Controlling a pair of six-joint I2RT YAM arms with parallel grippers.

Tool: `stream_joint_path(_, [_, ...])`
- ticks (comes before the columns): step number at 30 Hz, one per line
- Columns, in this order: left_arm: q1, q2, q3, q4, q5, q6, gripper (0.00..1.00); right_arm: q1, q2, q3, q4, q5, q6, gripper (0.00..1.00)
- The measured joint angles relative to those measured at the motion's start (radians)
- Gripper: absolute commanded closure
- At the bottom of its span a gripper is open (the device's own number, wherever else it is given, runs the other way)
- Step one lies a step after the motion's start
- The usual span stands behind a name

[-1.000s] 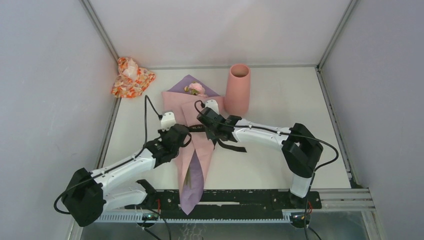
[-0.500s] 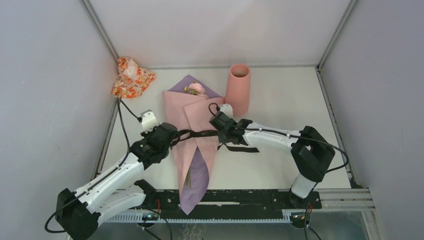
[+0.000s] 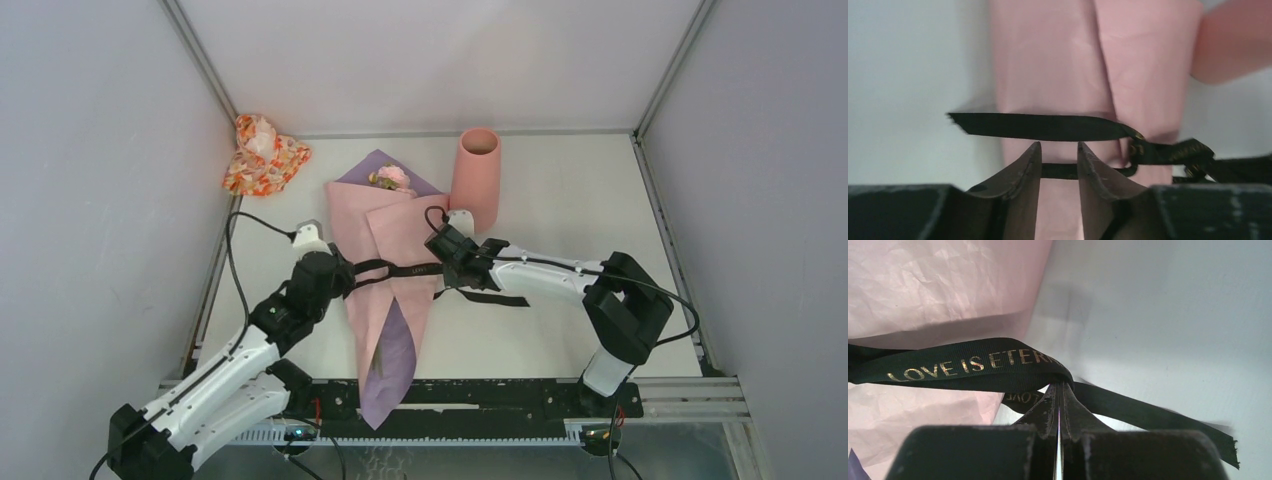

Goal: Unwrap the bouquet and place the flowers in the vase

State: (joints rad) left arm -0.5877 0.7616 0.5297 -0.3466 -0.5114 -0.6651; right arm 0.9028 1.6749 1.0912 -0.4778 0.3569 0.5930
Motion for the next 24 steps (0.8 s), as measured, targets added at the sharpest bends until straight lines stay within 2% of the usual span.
stream_joint_path(5, [0.000, 0.010, -0.050, 0.123, 0.165, 0.089, 0.54, 0.000, -0.003, 0.000, 0.014, -0.023, 0.000, 1.00])
stream_joint_path(10, [0.000, 0.057, -0.049, 0.187, 0.262, 0.169, 0.54, 0.000, -0.014, 0.000, 0.028, -0.046, 0.000, 1.00])
stream_joint_path(18, [-0.011, 0.138, -0.048, 0.201, 0.291, 0.224, 0.56, 0.000, -0.016, 0.000, 0.049, -0.068, -0.003, 1.00])
stream_joint_path(24, [-0.059, 0.040, -0.082, 0.211, 0.287, 0.238, 0.55, 0.000, -0.017, 0.000, 0.064, -0.080, -0.004, 1.00])
